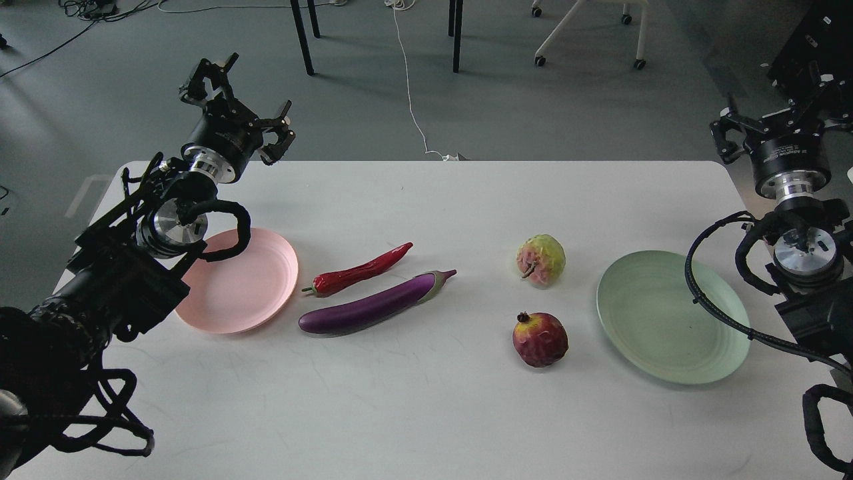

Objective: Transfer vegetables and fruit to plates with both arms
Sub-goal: 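Move the right gripper toward the yellow-green apple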

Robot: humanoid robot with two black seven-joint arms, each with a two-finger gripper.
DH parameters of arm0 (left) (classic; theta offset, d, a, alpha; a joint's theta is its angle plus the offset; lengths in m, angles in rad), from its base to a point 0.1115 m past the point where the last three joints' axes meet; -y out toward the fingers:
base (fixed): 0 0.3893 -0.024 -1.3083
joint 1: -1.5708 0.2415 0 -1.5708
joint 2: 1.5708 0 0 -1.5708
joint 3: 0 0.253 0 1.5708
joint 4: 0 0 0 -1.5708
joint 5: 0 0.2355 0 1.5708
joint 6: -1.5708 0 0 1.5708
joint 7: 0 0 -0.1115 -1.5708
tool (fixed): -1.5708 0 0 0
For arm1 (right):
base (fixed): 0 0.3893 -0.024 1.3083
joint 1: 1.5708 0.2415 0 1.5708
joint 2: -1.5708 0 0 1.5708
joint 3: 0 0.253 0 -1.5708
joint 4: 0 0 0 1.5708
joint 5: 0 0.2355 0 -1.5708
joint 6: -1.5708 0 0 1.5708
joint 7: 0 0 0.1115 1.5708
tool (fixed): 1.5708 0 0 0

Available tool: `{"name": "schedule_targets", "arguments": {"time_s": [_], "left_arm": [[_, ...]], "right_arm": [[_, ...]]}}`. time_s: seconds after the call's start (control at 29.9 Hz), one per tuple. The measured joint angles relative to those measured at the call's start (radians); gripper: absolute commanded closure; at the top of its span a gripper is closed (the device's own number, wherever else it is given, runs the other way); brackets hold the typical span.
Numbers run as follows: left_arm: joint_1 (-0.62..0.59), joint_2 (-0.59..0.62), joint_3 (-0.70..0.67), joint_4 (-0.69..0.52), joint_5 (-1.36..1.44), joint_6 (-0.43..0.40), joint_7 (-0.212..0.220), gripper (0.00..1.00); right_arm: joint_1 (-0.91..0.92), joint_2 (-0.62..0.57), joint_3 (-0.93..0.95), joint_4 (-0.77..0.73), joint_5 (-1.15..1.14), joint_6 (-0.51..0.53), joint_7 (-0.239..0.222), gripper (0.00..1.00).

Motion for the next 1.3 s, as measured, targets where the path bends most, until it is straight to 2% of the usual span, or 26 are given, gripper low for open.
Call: {"name": "schedule_targets", "arguments": {"time_s": [0.23, 0.4, 0.6, 0.87, 1.0, 1.14, 1.3], "left_arm": [[0.004, 0.004, 0.010, -0.004, 0.005, 0.006, 0.000, 0.02], [0.002, 0.012, 0.010, -0.004, 0.004, 0.010, 0.000, 0.02], [-0.002, 0.046, 0.008, -0.003, 0.001, 0.018, 0.002, 0.02], [-0.002, 0.101, 0.005, -0.005, 0.000, 0.005, 0.008, 0.02], [-0.002, 0.109, 0.005, -0.007, 0.001, 0.001, 0.006, 0.02], [-0.002, 0.109, 0.002, -0.007, 0.001, -0.004, 0.004, 0.02], [-0.002, 0.111, -0.001, -0.011, 0.000, -0.003, 0.003, 0.02]], "right_arm": [[0.000, 0.022, -0.021, 0.017, -0.003, 0.000, 0.001, 0.01], [0.059, 0.002, -0.145, 0.040, -0.014, 0.000, 0.001, 0.01], [0.255, -0.066, -0.439, 0.042, -0.018, 0.000, -0.001, 0.01], [0.496, -0.059, -0.793, 0.062, -0.074, 0.000, -0.007, 0.01], [0.632, -0.022, -0.998, 0.077, -0.205, 0.000, -0.013, 0.01], [0.749, 0.013, -1.197, 0.080, -0.241, 0.000, -0.014, 0.01], [0.843, 0.127, -1.517, 0.108, -0.375, 0.001, -0.008, 0.01]]}}
